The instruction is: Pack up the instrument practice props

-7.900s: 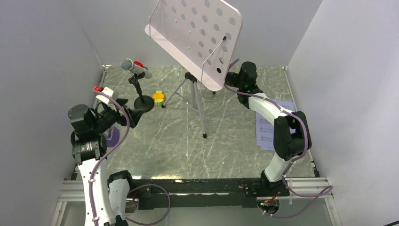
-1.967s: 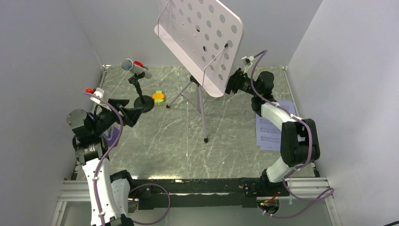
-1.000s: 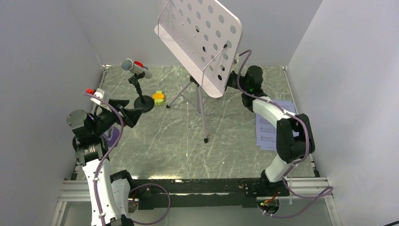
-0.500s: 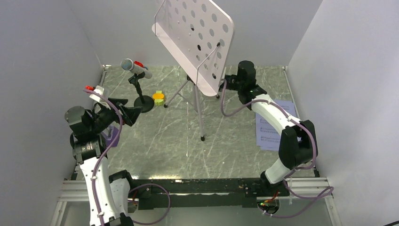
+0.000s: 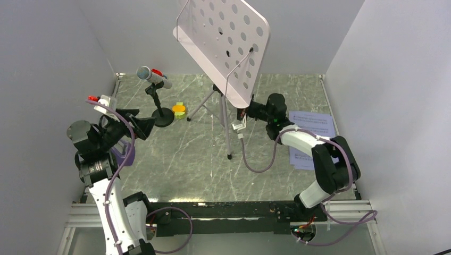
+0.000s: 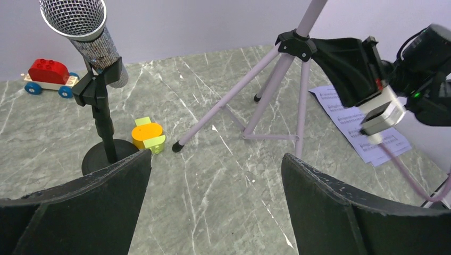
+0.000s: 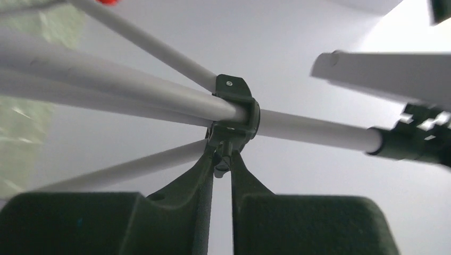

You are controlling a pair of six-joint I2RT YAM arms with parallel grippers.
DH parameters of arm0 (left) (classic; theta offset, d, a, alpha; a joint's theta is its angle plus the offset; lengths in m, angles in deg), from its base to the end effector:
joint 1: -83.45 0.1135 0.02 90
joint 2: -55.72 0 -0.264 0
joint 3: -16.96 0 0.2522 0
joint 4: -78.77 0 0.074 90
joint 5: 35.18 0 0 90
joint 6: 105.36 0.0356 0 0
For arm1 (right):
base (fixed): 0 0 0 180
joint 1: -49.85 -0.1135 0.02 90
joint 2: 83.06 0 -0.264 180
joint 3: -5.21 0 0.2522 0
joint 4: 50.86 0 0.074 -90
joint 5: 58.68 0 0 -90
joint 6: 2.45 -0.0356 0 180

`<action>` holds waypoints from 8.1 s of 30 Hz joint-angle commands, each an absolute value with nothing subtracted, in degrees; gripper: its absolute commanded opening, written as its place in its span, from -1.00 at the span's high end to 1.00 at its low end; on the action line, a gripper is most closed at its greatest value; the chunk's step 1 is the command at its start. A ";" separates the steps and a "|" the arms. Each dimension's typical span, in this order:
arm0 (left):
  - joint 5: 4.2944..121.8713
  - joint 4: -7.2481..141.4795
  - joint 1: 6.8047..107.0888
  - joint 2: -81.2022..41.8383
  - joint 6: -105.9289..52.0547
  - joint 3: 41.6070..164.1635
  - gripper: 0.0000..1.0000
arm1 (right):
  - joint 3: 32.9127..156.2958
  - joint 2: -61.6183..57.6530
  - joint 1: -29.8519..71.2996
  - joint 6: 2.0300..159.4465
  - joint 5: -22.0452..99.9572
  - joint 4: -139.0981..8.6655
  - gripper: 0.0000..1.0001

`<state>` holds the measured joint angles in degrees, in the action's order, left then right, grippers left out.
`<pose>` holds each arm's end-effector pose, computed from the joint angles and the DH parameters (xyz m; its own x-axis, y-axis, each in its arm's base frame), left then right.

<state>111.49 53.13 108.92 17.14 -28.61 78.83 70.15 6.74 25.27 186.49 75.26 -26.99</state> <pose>0.1381 0.0328 0.3740 -0.1546 -0.2131 -0.9647 0.4951 0.8283 -0.2624 0.3058 0.1670 0.2698 0.9216 -0.3607 0.1435 0.1291 -0.0640 -0.9896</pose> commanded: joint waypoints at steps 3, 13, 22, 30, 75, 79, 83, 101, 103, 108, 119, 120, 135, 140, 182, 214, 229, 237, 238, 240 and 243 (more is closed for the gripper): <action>113.53 54.16 109.29 18.12 -28.70 78.64 -0.92 | 60.07 14.41 26.64 210.41 68.71 -27.54 0.64; 114.14 54.26 109.18 20.82 -27.85 76.33 -0.92 | 54.60 19.52 27.23 197.18 64.37 1.59 -0.18; 115.27 54.78 109.20 21.72 -26.84 74.28 -0.93 | 49.29 1.63 27.43 153.50 48.92 -7.10 -0.43; 115.64 60.35 109.17 21.12 -31.80 71.87 -0.93 | 76.56 1.99 36.15 98.13 65.71 -55.66 -0.32; 114.69 58.40 109.04 22.00 -30.14 70.53 -0.93 | 86.82 19.07 34.32 31.89 91.75 -8.88 0.88; 114.75 58.29 109.07 22.19 -30.20 70.44 -0.93 | 86.68 15.49 32.70 44.02 89.96 -17.73 0.70; 114.76 57.69 109.10 22.31 -29.80 70.53 -0.93 | 87.79 13.44 31.22 53.40 88.72 -24.82 0.61; 114.65 57.83 109.11 21.80 -30.05 70.56 -0.93 | 90.09 10.28 29.94 92.63 85.65 -45.38 0.96; 114.67 57.90 109.11 21.20 -30.28 70.97 -0.93 | 93.58 10.96 29.77 100.53 84.79 -51.81 0.99; 114.20 56.68 109.11 20.29 -29.57 72.25 -0.93 | 97.78 11.97 29.20 122.53 81.11 -63.57 1.00; 113.01 56.27 109.20 19.56 -29.38 72.29 -0.92 | 93.65 9.42 27.78 161.48 74.13 -67.15 0.99; 113.05 56.16 109.18 19.48 -29.27 72.29 -0.92 | 92.28 8.93 27.54 164.63 73.34 -65.86 0.98; 113.77 57.02 109.11 20.00 -28.98 71.03 -0.93 | 60.90 18.00 26.57 199.85 71.16 3.47 0.49; 114.47 57.36 109.11 20.38 -28.80 70.53 -0.93 | 59.34 16.32 27.18 196.07 66.76 3.72 0.02; 113.55 65.63 96.29 6.14 -21.05 79.96 -0.88 | 83.16 2.44 41.84 58.90 93.43 -15.38 -0.57; 110.13 58.32 92.17 -2.44 -18.04 90.79 -0.88 | 108.97 21.52 27.71 68.43 86.33 -31.28 -0.01; 97.80 49.00 75.09 -17.70 6.21 99.93 -0.87 | 107.03 19.33 27.79 69.26 88.80 -34.08 1.00; 90.18 52.28 66.90 -30.04 15.69 105.20 -0.80 | 104.67 16.01 27.76 69.33 90.82 -36.02 1.00; 88.85 53.17 66.33 -31.30 15.82 105.72 -0.79 | 104.36 15.51 27.79 69.74 90.94 -36.70 1.00; 87.08 55.33 65.46 -33.28 15.54 106.07 -0.76 | 103.95 14.52 27.79 70.64 91.12 -38.03 1.00; 86.30 57.71 64.64 -36.54 15.12 106.82 -0.68 | 103.61 13.80 27.80 72.13 91.08 -39.88 1.00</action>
<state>89.32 52.30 65.56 -34.16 12.98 103.64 103.98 18.06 27.74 74.76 88.90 -34.71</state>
